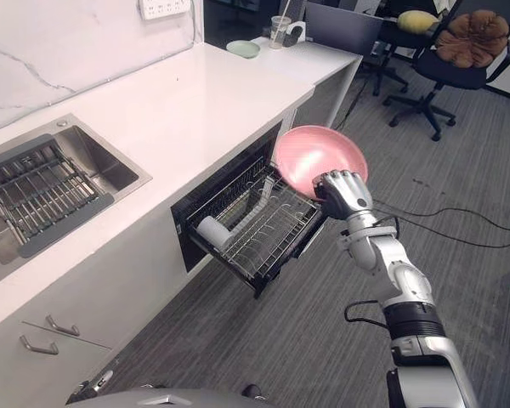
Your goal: Walk over to the sink, pick up the cup, carry it to the dishwasher, place the cup inside the dishwasher, then close the dishwasher door
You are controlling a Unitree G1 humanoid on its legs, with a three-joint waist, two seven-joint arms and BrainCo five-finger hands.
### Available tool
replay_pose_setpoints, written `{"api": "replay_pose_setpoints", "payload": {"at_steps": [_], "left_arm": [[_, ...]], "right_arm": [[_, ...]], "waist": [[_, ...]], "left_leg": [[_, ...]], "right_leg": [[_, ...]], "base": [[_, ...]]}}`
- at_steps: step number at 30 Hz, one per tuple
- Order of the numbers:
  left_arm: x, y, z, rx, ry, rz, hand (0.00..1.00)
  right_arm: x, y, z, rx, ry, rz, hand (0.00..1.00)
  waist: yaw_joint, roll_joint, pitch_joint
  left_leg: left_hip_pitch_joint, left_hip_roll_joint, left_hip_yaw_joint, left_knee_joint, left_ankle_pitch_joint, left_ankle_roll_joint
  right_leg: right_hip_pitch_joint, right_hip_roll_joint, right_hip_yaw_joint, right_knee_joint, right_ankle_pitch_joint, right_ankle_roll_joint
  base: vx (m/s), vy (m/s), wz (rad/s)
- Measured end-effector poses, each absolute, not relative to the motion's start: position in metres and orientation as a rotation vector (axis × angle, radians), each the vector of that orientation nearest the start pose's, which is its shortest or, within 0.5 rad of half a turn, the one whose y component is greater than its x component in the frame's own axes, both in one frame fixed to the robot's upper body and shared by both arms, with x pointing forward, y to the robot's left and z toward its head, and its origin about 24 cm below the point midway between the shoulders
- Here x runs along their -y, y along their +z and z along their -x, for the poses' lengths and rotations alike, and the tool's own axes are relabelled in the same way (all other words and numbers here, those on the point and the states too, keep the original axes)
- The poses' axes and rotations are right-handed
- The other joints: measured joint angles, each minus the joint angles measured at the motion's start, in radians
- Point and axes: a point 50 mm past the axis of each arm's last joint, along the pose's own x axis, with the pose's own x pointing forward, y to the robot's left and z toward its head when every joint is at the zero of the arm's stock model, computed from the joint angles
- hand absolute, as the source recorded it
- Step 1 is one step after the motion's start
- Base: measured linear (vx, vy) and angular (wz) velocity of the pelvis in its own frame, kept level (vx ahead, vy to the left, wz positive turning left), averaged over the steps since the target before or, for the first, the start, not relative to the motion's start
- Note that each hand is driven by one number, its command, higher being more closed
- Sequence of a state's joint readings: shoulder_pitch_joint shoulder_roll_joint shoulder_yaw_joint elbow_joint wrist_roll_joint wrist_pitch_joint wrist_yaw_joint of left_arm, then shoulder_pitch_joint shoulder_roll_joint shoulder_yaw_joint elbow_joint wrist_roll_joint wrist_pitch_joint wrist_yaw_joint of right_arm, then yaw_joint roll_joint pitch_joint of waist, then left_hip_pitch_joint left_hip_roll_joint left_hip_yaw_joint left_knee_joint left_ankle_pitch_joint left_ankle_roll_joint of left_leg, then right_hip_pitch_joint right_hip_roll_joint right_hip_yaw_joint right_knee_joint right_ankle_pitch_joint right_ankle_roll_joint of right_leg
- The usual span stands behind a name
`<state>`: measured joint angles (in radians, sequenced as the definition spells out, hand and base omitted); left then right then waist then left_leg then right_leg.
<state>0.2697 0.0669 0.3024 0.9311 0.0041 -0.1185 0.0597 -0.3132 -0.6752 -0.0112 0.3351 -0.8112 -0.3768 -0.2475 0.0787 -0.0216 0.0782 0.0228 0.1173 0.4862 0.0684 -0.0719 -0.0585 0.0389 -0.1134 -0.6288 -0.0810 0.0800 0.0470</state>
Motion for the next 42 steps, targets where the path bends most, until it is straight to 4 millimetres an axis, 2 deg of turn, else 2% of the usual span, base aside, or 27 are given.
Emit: {"api": "replay_pose_setpoints", "payload": {"at_steps": [3,5,7,8,13,16,21,23,26,28,29,30,37,42], "left_arm": [[-0.236,-0.151,-0.062,-1.007,0.437,0.000,0.00],[-0.240,-0.147,-0.075,-0.964,0.430,0.004,0.00],[-0.241,-0.145,-0.082,-0.938,0.423,0.010,0.00],[-0.241,-0.143,-0.089,-0.917,0.424,0.022,0.00],[-0.239,-0.136,-0.111,-0.838,0.394,0.050,0.00],[-0.233,-0.130,-0.127,-0.777,0.372,0.093,0.00],[-0.226,-0.124,-0.144,-0.741,0.322,0.106,0.00],[-0.218,-0.124,-0.151,-0.738,0.266,0.110,0.00],[-0.204,-0.125,-0.155,-0.739,0.198,0.127,0.00],[-0.198,-0.126,-0.155,-0.744,0.177,0.138,0.00],[-0.193,-0.126,-0.155,-0.749,0.155,0.141,0.00],[-0.191,-0.126,-0.155,-0.751,0.146,0.140,0.00],[-0.181,-0.128,-0.155,-0.756,0.088,0.140,0.00],[-0.181,-0.126,-0.154,-0.738,0.074,0.149,0.00]], "right_arm": [[0.263,0.136,-0.311,0.421,-0.097,1.421,1.00],[0.267,0.150,-0.327,0.406,-0.157,1.423,1.00],[0.268,0.160,-0.335,0.407,-0.191,1.431,1.00],[0.268,0.170,-0.341,0.415,-0.215,1.425,1.00],[0.270,0.219,-0.358,0.472,-0.297,1.429,1.00],[0.271,0.252,-0.365,0.510,-0.360,1.421,1.00],[0.274,0.295,-0.370,0.528,-0.405,1.478,1.00],[0.281,0.315,-0.369,0.512,-0.451,1.476,1.00],[0.289,0.331,-0.368,0.476,-0.492,1.424,1.00],[0.288,0.341,-0.367,0.478,-0.495,1.394,1.00],[0.292,0.340,-0.368,0.444,-0.491,1.379,1.00],[0.294,0.338,-0.369,0.430,-0.488,1.375,0.00],[0.306,0.332,-0.365,0.373,-0.492,1.396,0.00],[0.310,0.331,-0.363,0.388,-0.513,1.353,0.00]], "waist": [[-0.001,0.000,0.071],[0.000,0.006,0.140],[0.002,0.013,0.178],[0.004,0.022,0.215],[0.007,0.048,0.303],[0.011,0.072,0.359],[0.031,0.119,0.395],[0.037,0.153,0.412],[0.046,0.197,0.430],[0.057,0.202,0.430],[0.065,0.205,0.428],[0.066,0.207,0.427],[0.057,0.212,0.424],[0.042,0.214,0.422]], "left_leg": [[-0.087,-0.012,-0.018,0.017,0.016,0.024],[-0.157,-0.022,-0.020,0.025,0.034,0.042],[-0.201,-0.026,-0.022,0.038,0.042,0.052],[-0.227,-0.028,-0.025,0.053,0.044,0.059],[-0.338,-0.037,-0.049,0.111,0.035,0.083],[-0.379,-0.049,-0.064,0.146,0.024,0.100],[-0.473,-0.077,-0.076,0.160,0.032,0.126],[-0.514,-0.091,-0.076,0.160,0.043,0.140],[-0.552,-0.109,-0.077,0.160,0.052,0.154],[-0.567,-0.121,-0.083,0.160,0.055,0.157],[-0.574,-0.136,-0.121,0.159,0.059,0.156],[-0.577,-0.142,-0.136,0.159,0.060,0.156],[-0.548,-0.193,-0.174,0.090,0.097,0.169],[-0.471,-0.204,-0.186,0.049,0.108,0.167]], "right_leg": [[-0.073,-0.016,-0.009,0.000,0.029,-0.011],[-0.137,-0.028,-0.011,0.000,0.052,-0.021],[-0.176,-0.034,-0.012,0.000,0.073,-0.026],[-0.192,-0.039,-0.014,0.000,0.083,-0.029],[-0.276,-0.057,-0.011,0.000,0.120,-0.032],[-0.308,-0.067,0.013,0.000,0.144,-0.030],[-0.402,-0.095,0.034,0.000,0.181,-0.030],[-0.442,-0.109,0.041,0.000,0.195,-0.032],[-0.484,-0.126,0.049,0.002,0.212,-0.029],[-0.511,-0.136,0.068,0.008,0.217,-0.030],[-0.527,-0.146,0.079,0.018,0.218,-0.029],[-0.531,-0.151,0.081,0.023,0.217,-0.029],[-0.541,-0.202,0.072,0.078,0.192,-0.020],[-0.476,-0.205,0.064,0.077,0.182,-0.012]], "base": [[-0.17,0.129,0.14],[-0.16,0.103,0.08],[-0.12,0.130,0.06],[-0.09,0.131,0.07],[-0.06,0.162,0.05],[-0.04,0.155,-0.04],[-0.05,0.170,-0.01],[-0.03,0.120,0.08],[-0.03,0.125,0.03],[-0.01,0.114,-0.13],[0.01,0.084,-0.12],[0.02,0.109,-0.05],[0.03,0.100,0.13],[0.07,0.046,0.03]]}}
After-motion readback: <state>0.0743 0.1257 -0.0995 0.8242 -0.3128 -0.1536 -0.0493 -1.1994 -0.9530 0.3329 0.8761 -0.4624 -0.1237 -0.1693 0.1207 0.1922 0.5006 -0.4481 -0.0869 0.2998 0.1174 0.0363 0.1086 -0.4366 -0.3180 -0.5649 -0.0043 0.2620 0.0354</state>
